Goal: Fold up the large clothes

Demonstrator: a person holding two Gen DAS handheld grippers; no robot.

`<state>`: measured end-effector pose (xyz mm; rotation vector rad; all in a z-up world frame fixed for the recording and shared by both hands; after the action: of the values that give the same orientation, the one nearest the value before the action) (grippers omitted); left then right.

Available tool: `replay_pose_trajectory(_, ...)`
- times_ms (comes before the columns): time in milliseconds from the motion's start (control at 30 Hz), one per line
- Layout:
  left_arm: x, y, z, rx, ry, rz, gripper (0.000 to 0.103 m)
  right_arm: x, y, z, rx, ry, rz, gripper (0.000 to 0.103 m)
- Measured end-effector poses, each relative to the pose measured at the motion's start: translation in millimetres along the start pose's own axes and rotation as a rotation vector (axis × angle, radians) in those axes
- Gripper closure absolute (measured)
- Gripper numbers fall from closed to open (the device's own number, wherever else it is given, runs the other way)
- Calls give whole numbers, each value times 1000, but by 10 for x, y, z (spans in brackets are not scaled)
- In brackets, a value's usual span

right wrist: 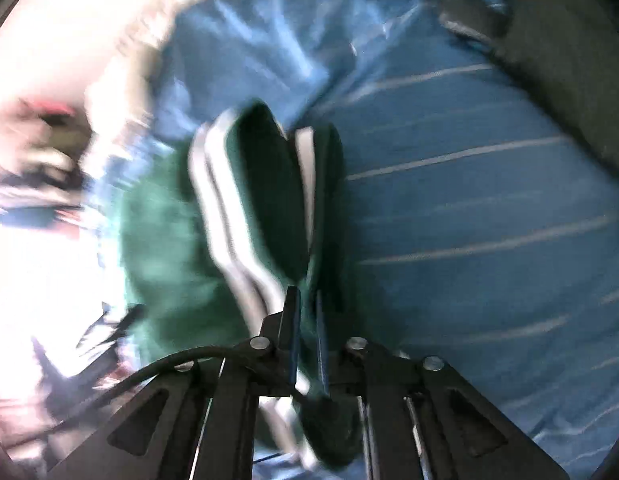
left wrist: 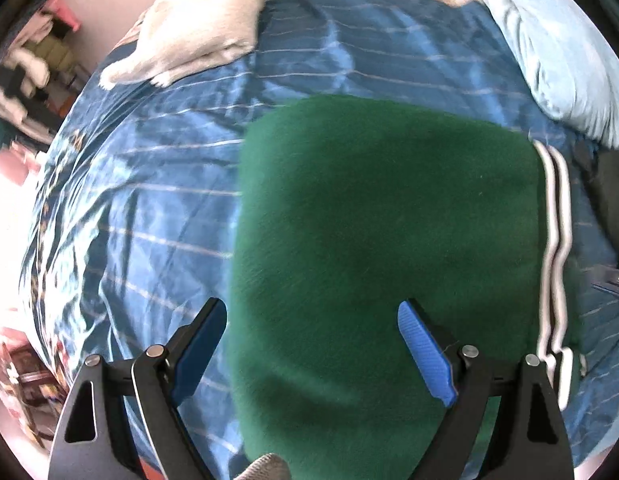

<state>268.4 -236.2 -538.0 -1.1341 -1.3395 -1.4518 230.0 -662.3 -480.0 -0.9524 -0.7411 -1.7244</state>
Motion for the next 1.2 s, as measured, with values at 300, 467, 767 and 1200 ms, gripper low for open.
replay_pose_trajectory(300,248,-479,327,37,-24,60,16,733,-1231,-1332,-148,-416,108,16)
replay_pose_trajectory(467,81,-545,286,39,-34,93,16,478,-1101,-1820,-197,-576,79,16)
replay_pose_trajectory(767,183,-432,283,34,-46,53,16,42,-891,-1734,54,-701,193,16)
replay_pose_trajectory(1200,300,-360,1239,73,137,3,16,408,-1217,-1717,345,-403,652,16)
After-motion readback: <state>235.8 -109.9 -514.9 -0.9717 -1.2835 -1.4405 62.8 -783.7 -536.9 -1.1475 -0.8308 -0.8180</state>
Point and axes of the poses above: each gripper's, at about its wrist camera, not at the fingertips, and x roughly against the way its jaws point, z to its left, y to its top, the point moved 5 cm from there along -x, roughly the way its jaws point, and after that the axes turned 5 degrees about -y, right-handed, at the moved point
